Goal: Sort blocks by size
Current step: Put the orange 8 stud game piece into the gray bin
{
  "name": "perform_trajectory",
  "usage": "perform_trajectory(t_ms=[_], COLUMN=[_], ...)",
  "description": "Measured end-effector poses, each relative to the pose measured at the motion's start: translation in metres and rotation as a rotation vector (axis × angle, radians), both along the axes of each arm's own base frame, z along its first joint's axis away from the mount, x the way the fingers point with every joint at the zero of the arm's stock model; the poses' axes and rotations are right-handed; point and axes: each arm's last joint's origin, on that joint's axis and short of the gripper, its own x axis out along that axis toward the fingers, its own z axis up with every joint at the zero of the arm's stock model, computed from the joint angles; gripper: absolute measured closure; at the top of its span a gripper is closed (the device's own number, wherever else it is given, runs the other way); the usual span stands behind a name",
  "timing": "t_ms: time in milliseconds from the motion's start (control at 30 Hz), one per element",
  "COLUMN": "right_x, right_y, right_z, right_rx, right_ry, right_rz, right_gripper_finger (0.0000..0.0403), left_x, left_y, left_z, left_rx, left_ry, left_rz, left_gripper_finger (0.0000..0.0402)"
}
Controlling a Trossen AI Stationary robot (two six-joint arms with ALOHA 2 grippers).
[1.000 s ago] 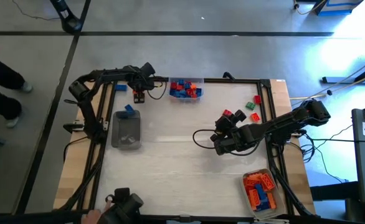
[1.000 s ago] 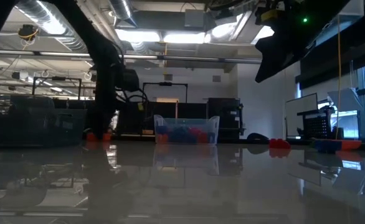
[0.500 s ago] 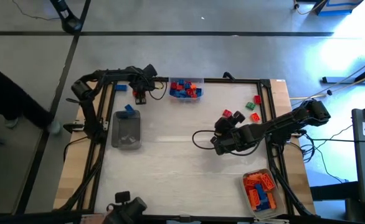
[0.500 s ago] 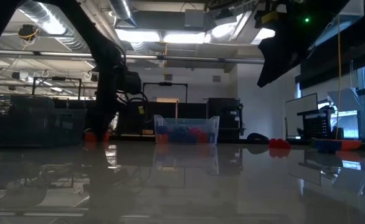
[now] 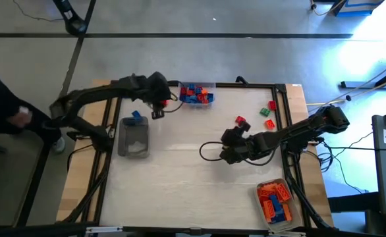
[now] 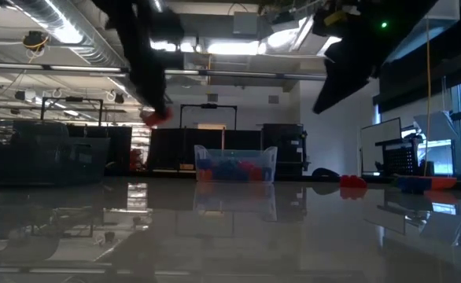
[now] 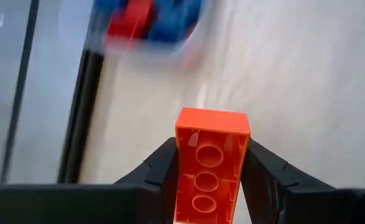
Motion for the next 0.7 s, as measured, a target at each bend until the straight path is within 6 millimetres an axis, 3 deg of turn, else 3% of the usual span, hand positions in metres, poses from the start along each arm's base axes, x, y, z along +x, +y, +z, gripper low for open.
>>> perform_trajectory(t_ms=[100, 200, 467, 700], right_x=[0.009, 0.018, 0.040, 0.057], right_y=[-0.001, -0.007, -0.026, -0.025], right_z=[-0.007, -0.016, -0.020, -0.026], right_rx=[-0.034, -0.015, 0.040, -0.007], right_ry=[-0.064, -0.169, -0.550, -0.653], right_rz=[0.084, 0.166, 0.386, 0.440], right_gripper_finger=[0.0175, 0.0175, 0.0175, 0.0175], left_x=[0.002, 0.002, 0.015, 0.035], left_y=[-0.030, -0.060, -0.118, -0.146], left_z=[0.025, 0.038, 0.029, 0.010], left_rx=[-0.013, -0.042, -0.077, -0.105], left_ry=[-0.181, -0.358, -0.603, -0.809], left_rz=[-0.065, -0.140, -0.308, -0.383], left_gripper_finger=[0.0284, 0.0284, 0.0283, 0.0282])
